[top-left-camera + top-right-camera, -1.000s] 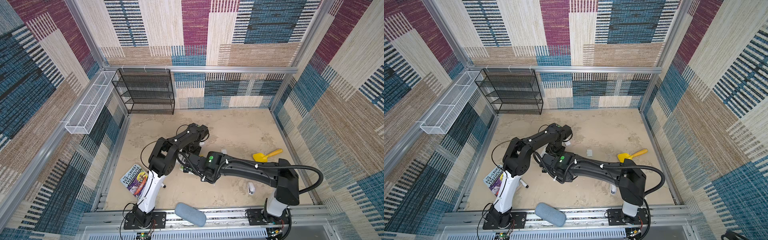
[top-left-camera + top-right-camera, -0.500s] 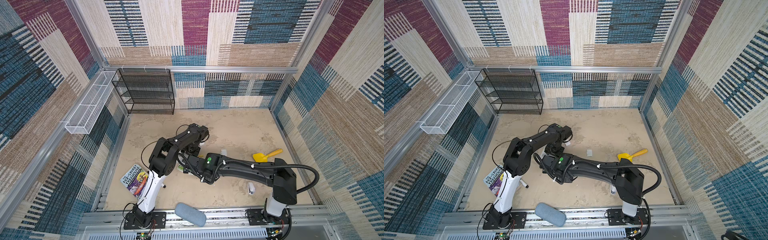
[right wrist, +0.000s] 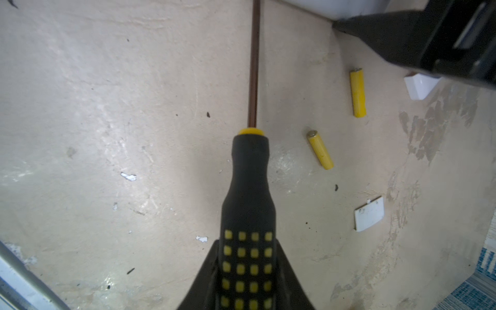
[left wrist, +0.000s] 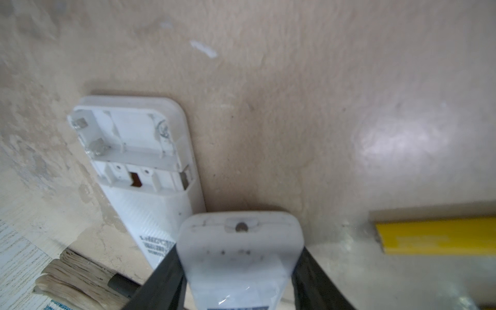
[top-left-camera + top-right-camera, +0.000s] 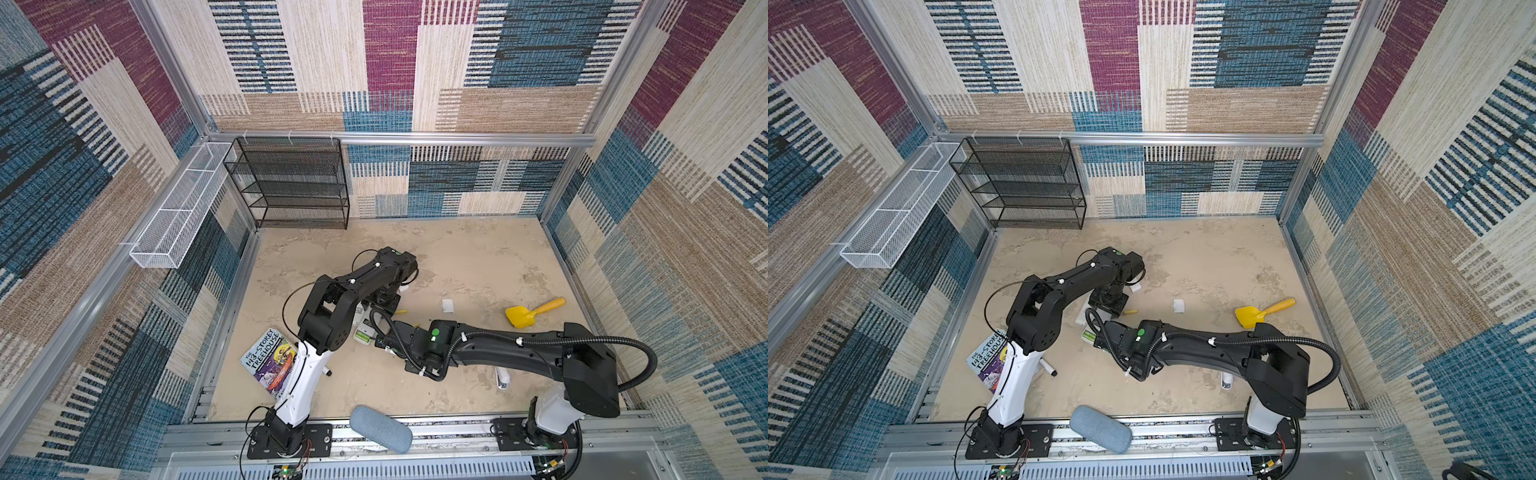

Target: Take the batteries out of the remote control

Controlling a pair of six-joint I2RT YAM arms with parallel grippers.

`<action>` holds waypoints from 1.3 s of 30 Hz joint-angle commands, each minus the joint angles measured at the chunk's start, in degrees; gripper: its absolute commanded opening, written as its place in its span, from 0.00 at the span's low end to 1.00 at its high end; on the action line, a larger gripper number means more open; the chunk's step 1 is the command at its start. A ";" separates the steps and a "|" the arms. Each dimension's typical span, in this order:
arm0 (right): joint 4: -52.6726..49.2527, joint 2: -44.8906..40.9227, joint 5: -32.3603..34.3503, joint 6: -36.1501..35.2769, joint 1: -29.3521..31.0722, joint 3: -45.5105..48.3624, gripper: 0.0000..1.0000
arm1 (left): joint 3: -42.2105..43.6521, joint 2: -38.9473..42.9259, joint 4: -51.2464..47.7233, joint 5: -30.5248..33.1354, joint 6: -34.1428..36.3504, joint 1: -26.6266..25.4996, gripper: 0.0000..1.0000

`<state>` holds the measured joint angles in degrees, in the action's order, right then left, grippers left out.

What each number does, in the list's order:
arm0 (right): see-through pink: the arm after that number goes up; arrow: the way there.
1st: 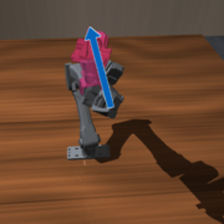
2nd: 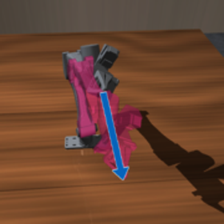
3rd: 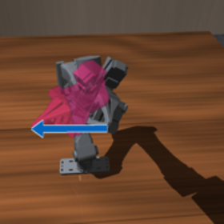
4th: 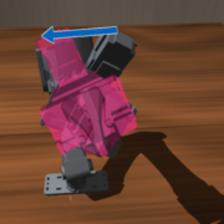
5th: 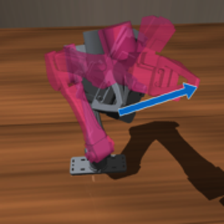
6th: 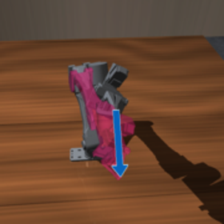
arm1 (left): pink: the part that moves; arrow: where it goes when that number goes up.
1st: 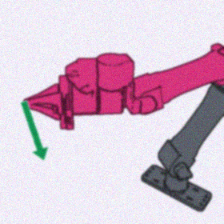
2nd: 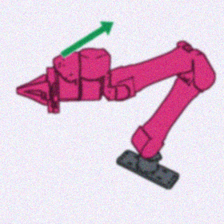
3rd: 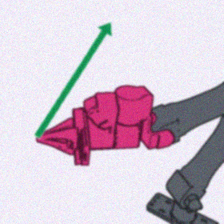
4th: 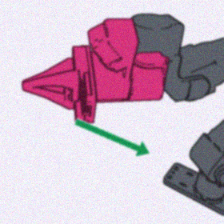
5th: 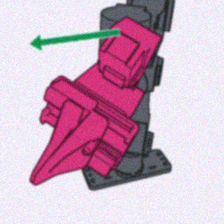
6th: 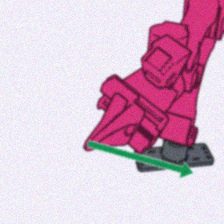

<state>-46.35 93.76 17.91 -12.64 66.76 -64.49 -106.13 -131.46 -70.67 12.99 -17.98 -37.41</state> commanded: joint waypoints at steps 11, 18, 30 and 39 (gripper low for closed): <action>14.10 -4.93 -4.59 9.07 0.07 10.32 0.00 | 1.10 -1.43 2.65 -7.73 -1.80 0.05 0.42; 12.65 -8.99 -3.13 9.35 0.03 10.54 0.00 | 0.96 -1.61 2.74 -7.98 -1.89 0.05 0.42; 11.33 -14.56 -1.52 9.20 -1.02 10.17 0.00 | -0.74 -2.24 6.60 -14.95 -1.11 0.14 0.50; 12.38 -13.66 -2.90 8.95 -1.37 10.30 0.00 | -0.92 -2.26 6.70 -14.66 -0.39 0.52 0.69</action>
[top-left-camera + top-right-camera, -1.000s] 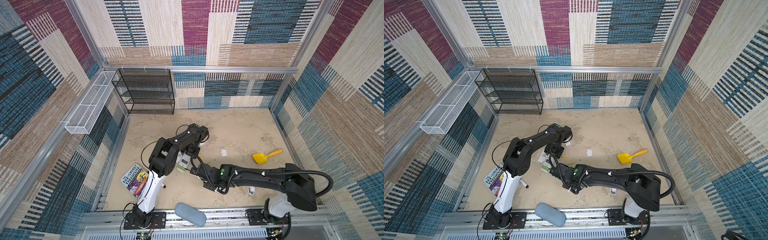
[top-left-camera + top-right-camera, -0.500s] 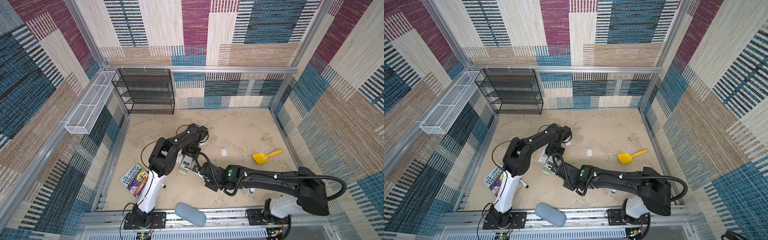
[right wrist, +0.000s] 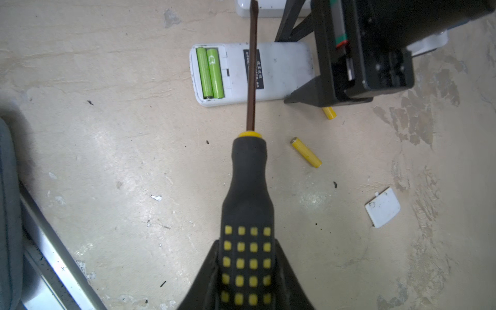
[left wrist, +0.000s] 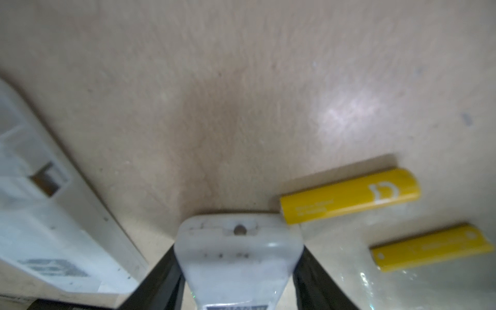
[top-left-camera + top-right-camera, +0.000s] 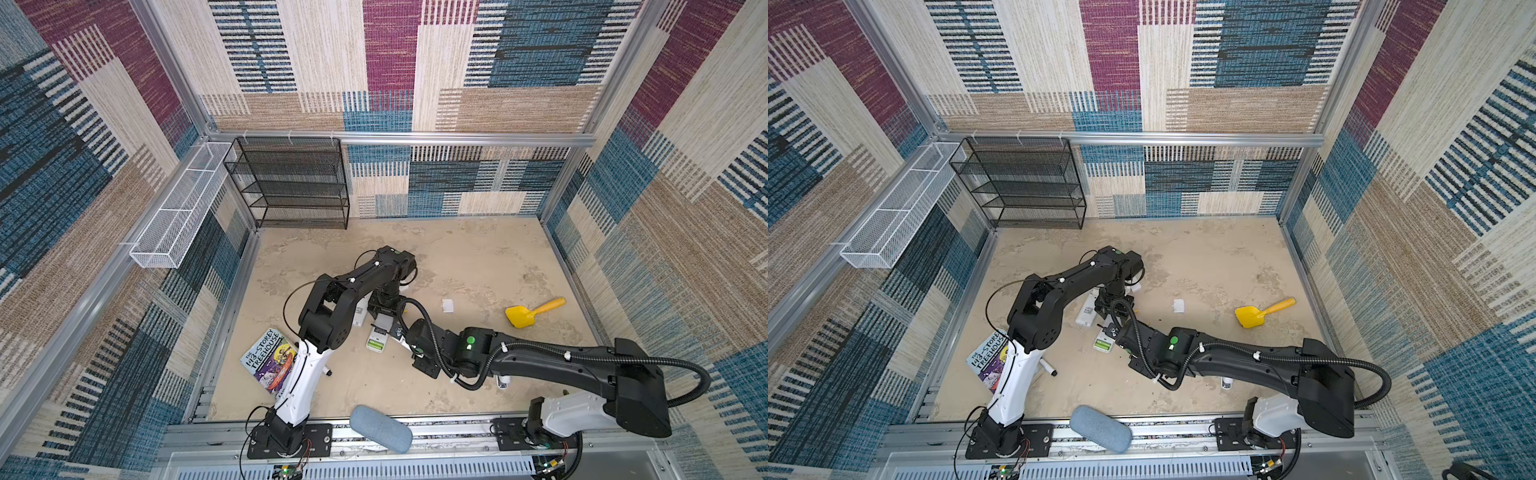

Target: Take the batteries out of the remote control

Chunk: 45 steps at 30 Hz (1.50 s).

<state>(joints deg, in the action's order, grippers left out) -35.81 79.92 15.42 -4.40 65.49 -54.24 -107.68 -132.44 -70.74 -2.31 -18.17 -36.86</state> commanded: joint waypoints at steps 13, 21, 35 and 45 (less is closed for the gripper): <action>6.44 -3.10 -1.55 1.68 -2.54 3.19 0.00 | -1.83 3.28 6.76 -2.15 1.04 0.73 0.80; 8.62 -4.91 -1.01 1.33 -3.98 5.19 0.00 | -0.26 9.91 6.99 -4.20 1.30 2.79 0.78; 14.46 -6.98 4.87 3.26 -7.38 6.87 0.00 | 24.91 33.30 28.39 -15.57 -12.54 9.90 0.74; 20.64 -5.58 2.96 4.80 -8.20 5.18 0.00 | 43.25 41.76 59.56 -25.42 -32.14 10.40 0.67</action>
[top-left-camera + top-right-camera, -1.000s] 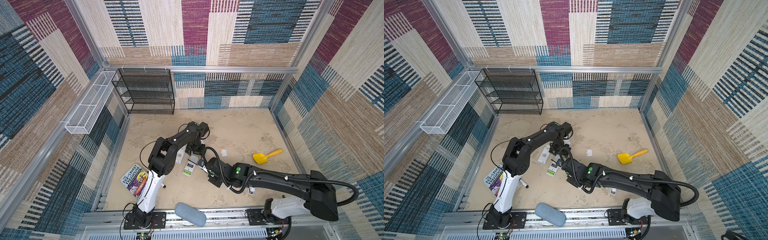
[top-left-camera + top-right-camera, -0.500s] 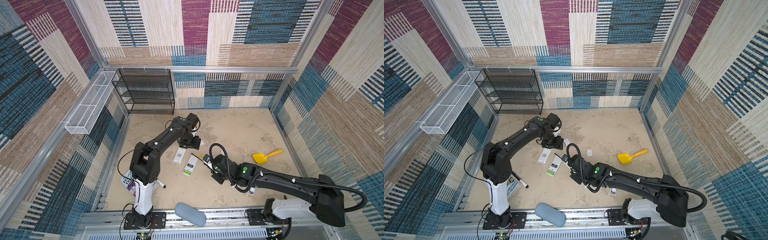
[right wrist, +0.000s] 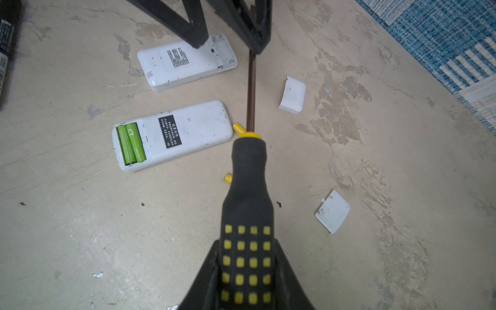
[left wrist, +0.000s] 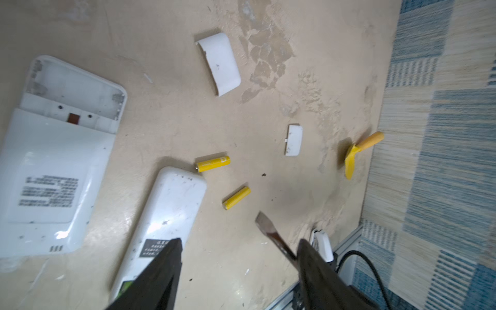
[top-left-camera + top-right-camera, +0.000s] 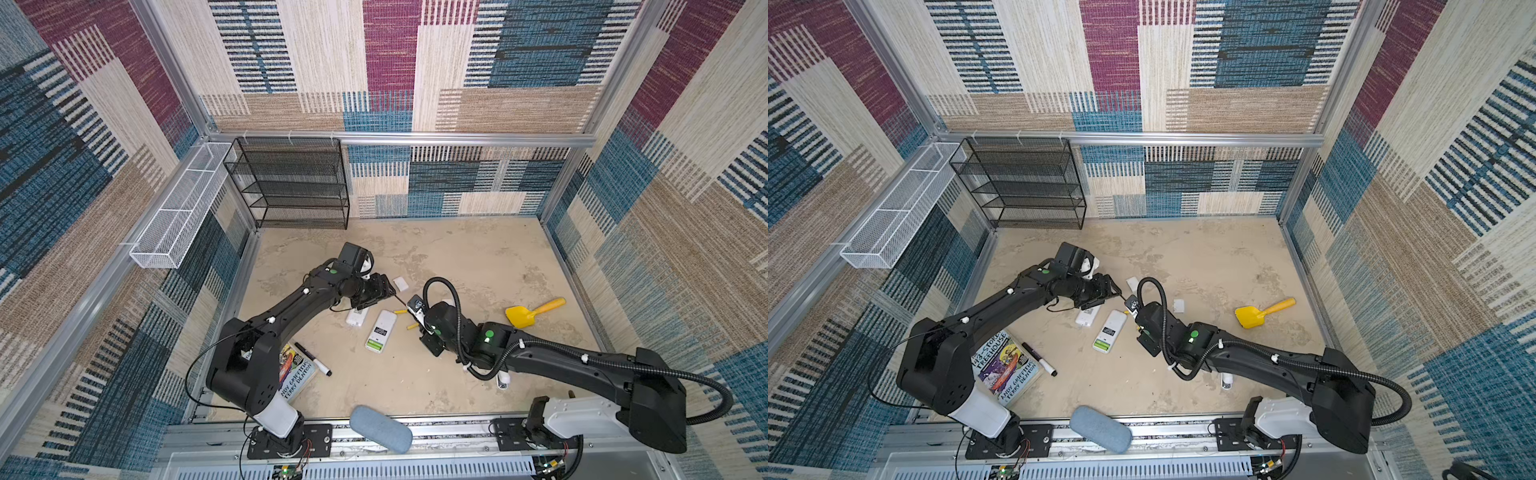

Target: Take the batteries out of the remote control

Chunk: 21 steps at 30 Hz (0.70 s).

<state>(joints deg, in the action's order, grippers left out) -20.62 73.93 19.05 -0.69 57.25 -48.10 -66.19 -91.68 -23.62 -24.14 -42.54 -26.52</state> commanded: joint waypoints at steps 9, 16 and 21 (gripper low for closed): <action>8.14 2.17 -1.76 3.01 -0.04 -2.43 0.00 | 7.69 1.41 25.42 -4.53 -15.78 -0.02 0.30; 8.71 2.78 -0.24 4.99 -0.21 -3.06 0.00 | 9.76 1.72 29.27 -4.97 -18.43 -0.02 0.00; 9.51 2.50 -0.64 3.75 -0.31 -3.02 0.00 | 9.94 2.18 28.42 -4.27 -18.36 -0.02 0.00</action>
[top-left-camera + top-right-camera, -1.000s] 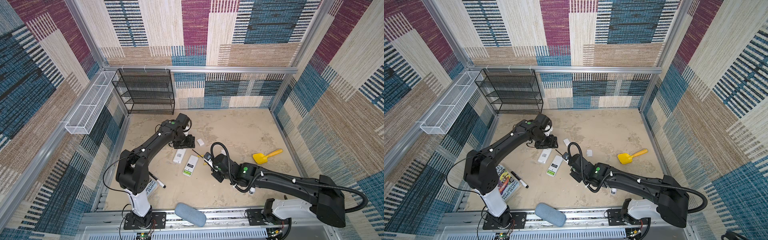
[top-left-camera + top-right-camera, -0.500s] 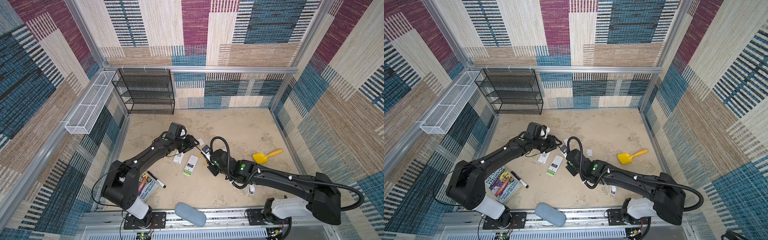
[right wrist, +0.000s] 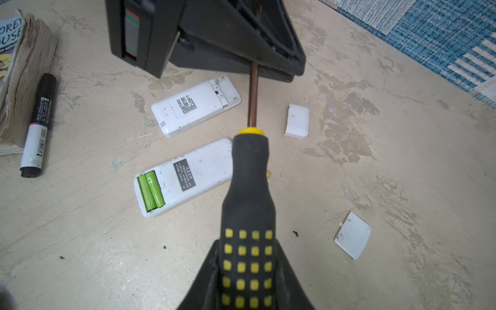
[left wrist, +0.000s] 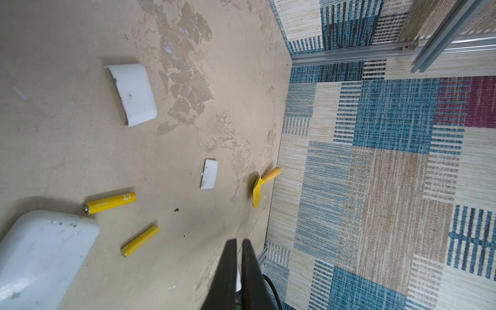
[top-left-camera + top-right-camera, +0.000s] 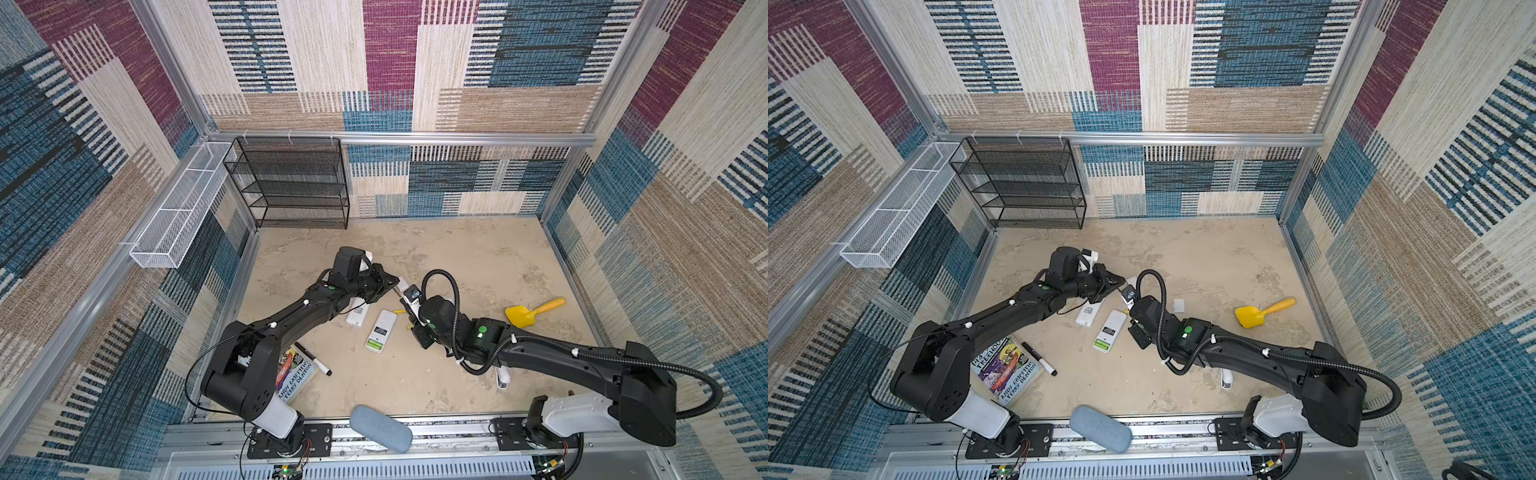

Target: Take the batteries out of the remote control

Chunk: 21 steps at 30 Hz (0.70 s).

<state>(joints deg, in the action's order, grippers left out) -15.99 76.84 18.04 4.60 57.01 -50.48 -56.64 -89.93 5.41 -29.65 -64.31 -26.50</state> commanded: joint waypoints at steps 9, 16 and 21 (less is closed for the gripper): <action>11.94 -7.26 -8.38 -9.27 -3.86 5.24 0.23 | 1.09 0.90 0.44 1.11 -1.36 0.13 0.00; 15.89 -12.99 -20.37 -15.30 -9.68 8.81 0.39 | 1.83 1.00 5.71 0.03 -7.24 0.22 0.00; 14.70 -14.35 -23.67 -20.88 -11.62 8.66 0.55 | 2.29 0.93 8.60 -1.02 -10.13 0.43 0.00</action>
<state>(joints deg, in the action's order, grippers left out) -3.53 62.96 -1.45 -11.73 46.02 -41.74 -54.74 -89.03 10.70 -30.02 -72.05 -26.15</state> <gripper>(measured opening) 0.548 0.084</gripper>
